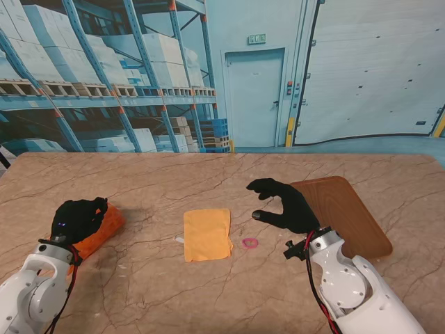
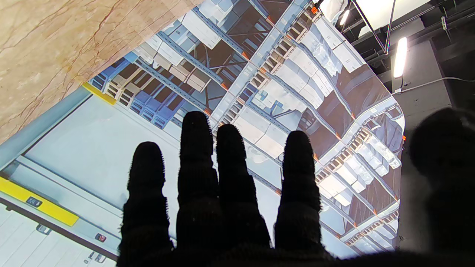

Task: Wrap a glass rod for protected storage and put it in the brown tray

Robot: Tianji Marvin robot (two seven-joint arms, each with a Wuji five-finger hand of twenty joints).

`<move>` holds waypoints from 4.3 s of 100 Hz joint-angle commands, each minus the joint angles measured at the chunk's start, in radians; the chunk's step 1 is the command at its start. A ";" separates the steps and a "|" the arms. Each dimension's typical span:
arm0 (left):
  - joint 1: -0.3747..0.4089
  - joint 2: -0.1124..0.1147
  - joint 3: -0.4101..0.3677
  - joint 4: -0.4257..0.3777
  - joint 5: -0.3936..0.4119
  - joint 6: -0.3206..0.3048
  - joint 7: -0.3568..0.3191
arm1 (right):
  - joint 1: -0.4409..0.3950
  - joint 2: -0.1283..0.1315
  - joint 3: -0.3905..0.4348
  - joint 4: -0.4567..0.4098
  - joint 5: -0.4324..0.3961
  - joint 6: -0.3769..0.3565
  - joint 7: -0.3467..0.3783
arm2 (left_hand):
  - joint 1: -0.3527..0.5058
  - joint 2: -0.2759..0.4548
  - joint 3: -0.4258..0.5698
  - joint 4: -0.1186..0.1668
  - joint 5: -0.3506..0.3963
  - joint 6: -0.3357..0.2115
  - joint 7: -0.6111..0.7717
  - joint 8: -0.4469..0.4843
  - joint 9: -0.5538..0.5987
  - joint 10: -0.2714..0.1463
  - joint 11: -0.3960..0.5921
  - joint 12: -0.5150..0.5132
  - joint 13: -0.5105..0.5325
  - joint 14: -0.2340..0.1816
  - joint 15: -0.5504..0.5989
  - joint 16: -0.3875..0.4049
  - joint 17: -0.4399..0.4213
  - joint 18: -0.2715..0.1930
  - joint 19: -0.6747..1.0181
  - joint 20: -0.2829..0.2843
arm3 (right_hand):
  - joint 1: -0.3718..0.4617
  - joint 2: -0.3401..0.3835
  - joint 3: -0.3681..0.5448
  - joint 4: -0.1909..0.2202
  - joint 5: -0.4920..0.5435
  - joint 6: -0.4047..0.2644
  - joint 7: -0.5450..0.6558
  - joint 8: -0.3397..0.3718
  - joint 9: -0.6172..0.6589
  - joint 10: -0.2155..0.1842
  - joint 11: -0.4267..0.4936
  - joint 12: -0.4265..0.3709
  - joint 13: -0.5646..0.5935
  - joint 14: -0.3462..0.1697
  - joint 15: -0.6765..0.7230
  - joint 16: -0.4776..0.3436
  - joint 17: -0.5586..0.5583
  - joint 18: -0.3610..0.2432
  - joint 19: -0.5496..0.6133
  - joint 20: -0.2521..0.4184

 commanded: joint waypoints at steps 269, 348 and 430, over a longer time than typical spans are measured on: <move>-0.694 0.012 0.900 0.084 -0.298 0.229 -0.656 | -0.050 -0.010 0.033 -0.057 0.003 -0.003 -0.032 | -0.087 -0.066 0.155 0.012 0.017 0.036 0.145 0.026 0.034 0.019 0.131 -0.009 0.068 -0.014 0.098 -0.013 0.098 -0.002 0.155 -0.092 | -0.015 0.026 -0.001 0.025 0.006 -0.001 -0.011 -0.001 0.010 0.001 0.010 0.001 0.001 -0.005 0.014 0.012 -0.004 0.000 0.019 0.027; -0.803 0.011 1.061 0.155 -0.268 0.230 -0.678 | -0.055 -0.012 0.039 -0.058 0.001 -0.009 -0.041 | -0.106 -0.065 0.172 0.008 0.009 0.029 0.167 0.012 0.034 0.009 0.149 -0.019 0.078 -0.024 0.110 -0.024 0.116 -0.017 0.178 -0.106 | -0.015 0.027 0.000 0.025 0.006 0.001 -0.011 0.000 0.011 0.002 0.010 0.002 0.002 -0.006 0.015 0.012 -0.003 -0.001 0.020 0.027; -0.863 -0.016 1.201 0.241 -0.245 0.243 -0.595 | -0.057 -0.014 0.041 -0.055 0.002 -0.011 -0.049 | -0.157 -0.079 0.071 -0.003 -0.001 -0.006 0.238 -0.011 0.038 -0.043 0.245 -0.023 0.111 -0.068 0.177 -0.028 0.166 -0.073 0.240 -0.139 | -0.012 0.045 -0.005 0.026 0.008 0.001 -0.011 0.000 0.014 0.004 0.011 0.002 0.003 -0.003 0.016 0.013 -0.004 0.000 0.020 0.027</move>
